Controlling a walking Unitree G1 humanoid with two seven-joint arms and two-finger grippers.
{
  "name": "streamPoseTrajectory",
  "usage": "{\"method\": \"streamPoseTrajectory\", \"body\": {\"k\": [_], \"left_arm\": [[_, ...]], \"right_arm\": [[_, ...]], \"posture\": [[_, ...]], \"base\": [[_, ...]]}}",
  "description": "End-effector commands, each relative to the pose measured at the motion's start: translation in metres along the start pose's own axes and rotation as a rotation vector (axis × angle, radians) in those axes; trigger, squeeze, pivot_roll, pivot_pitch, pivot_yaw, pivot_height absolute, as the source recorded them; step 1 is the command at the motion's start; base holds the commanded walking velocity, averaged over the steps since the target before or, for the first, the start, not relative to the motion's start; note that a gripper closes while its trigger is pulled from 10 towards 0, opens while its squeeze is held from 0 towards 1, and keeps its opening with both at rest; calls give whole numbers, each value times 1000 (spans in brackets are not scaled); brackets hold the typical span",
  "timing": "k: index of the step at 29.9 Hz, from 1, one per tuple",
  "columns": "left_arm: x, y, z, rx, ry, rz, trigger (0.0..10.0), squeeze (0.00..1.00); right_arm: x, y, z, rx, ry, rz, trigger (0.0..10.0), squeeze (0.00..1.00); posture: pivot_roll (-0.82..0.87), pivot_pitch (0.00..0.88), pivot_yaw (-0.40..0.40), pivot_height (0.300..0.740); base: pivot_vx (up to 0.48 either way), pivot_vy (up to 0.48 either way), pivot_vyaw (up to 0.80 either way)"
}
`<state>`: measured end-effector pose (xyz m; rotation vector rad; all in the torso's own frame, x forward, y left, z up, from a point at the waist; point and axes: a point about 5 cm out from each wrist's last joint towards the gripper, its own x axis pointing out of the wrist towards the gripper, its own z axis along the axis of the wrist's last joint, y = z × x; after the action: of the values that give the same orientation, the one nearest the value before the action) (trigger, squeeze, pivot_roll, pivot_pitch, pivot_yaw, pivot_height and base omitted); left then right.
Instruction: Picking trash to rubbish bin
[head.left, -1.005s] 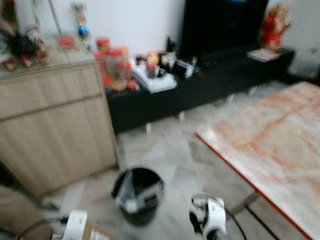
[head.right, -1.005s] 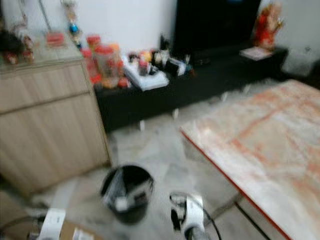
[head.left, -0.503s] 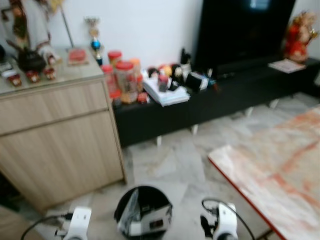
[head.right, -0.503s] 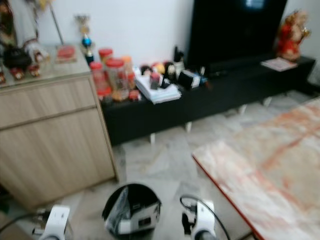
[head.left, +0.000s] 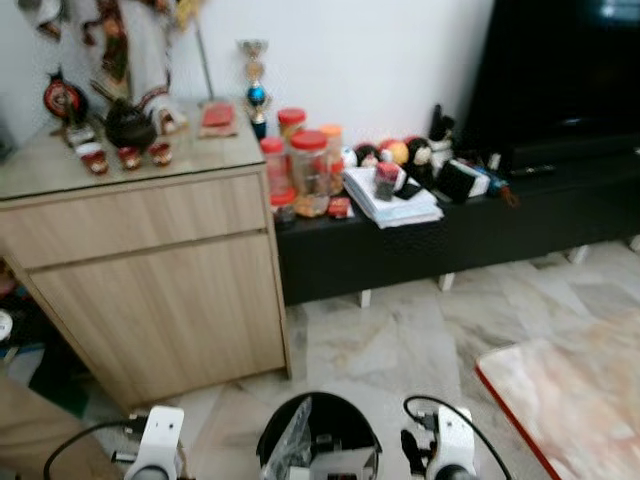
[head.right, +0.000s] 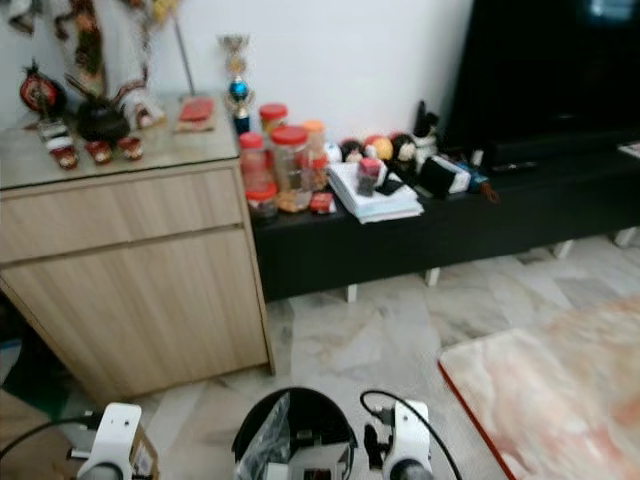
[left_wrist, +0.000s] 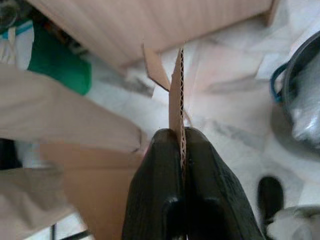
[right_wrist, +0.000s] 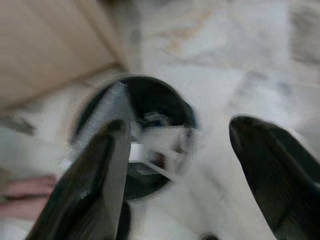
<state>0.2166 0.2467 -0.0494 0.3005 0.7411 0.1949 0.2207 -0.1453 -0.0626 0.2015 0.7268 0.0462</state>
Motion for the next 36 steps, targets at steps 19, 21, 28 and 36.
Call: {"method": "streamPoseTrajectory", "body": {"k": [19, 21, 28, 36], "left_arm": [[2, -5, 11, 5, -42, -12, 10000, 0], [2, -4, 10, 5, -40, -10, 10000, 0], [1, -4, 8, 12, -33, -7, 10000, 0], [2, -4, 10, 13, -39, -8, 10000, 0]], "right_arm": [[-3, -9, -5, -9, 14, -19, 10000, 0], [-4, -9, -6, -10, 14, -15, 10000, 0], [-4, -8, -6, -54, 23, -9, 10000, 0], [-3, -7, -5, -30, 11, -3, 10000, 0]], "posture": [[152, 0, 17, 740], [152, 0, 16, 740], [155, 0, 16, 740], [154, 0, 15, 740]], "base": [[0, 0, 193], [0, 0, 0], [0, 0, 229], [181, 0, 200]]}}
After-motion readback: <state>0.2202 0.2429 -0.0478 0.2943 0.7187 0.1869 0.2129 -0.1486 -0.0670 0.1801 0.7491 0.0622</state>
